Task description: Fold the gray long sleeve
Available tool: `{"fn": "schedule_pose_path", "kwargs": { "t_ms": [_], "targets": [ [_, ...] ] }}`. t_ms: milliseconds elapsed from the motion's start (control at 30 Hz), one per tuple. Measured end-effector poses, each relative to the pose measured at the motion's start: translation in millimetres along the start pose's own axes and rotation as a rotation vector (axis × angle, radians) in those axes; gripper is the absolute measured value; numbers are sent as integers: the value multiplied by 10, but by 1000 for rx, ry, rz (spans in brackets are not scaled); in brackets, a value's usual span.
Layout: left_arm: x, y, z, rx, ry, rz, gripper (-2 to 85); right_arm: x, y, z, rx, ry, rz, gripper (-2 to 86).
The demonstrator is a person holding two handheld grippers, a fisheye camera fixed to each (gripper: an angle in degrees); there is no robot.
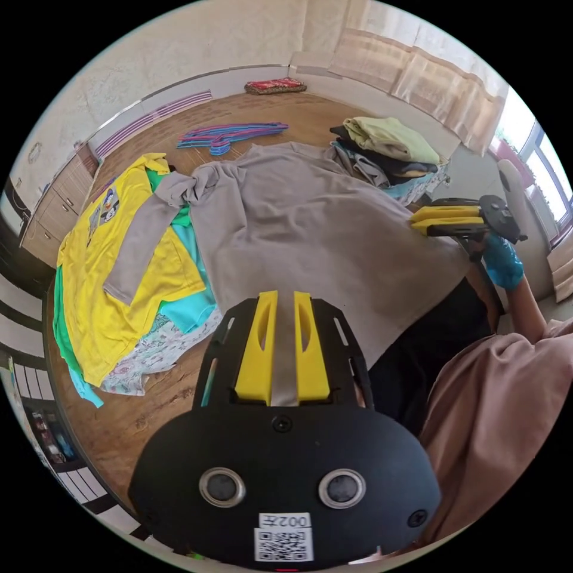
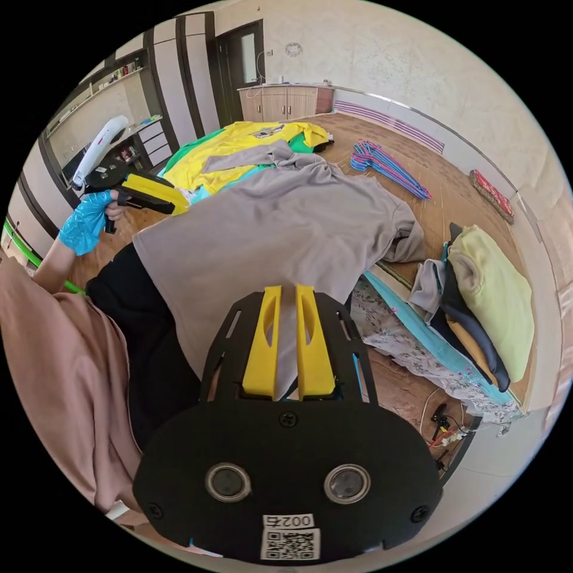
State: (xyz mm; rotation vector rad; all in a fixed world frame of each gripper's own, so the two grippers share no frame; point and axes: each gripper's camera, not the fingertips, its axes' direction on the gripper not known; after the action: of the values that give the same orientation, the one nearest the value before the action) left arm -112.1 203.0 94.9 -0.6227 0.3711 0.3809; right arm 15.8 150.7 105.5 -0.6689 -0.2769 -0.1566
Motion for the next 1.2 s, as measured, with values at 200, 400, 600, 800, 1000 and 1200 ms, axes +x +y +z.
{"fn": "schedule_pose_path", "kwargs": {
  "t_ms": [200,400,600,800,1000,1200],
  "targets": [
    [61,-70,71,1,-2,-17,9,-93,-191,115,-52,5,-16,50],
    [230,-230,129,-40,-74,16,7,-212,-335,261,-103,38,-53,41],
    [335,-341,204,-66,-121,50,6,-318,-446,344,-113,66,-82,37],
    [346,-428,246,-74,-112,52,5,-378,-618,427,-157,79,-112,33],
    [337,-471,250,-65,-94,39,1,-385,-707,474,-158,61,-91,27],
    [359,-493,288,-70,-99,44,-6,-406,-750,497,-154,64,-78,22]
  ]
}}
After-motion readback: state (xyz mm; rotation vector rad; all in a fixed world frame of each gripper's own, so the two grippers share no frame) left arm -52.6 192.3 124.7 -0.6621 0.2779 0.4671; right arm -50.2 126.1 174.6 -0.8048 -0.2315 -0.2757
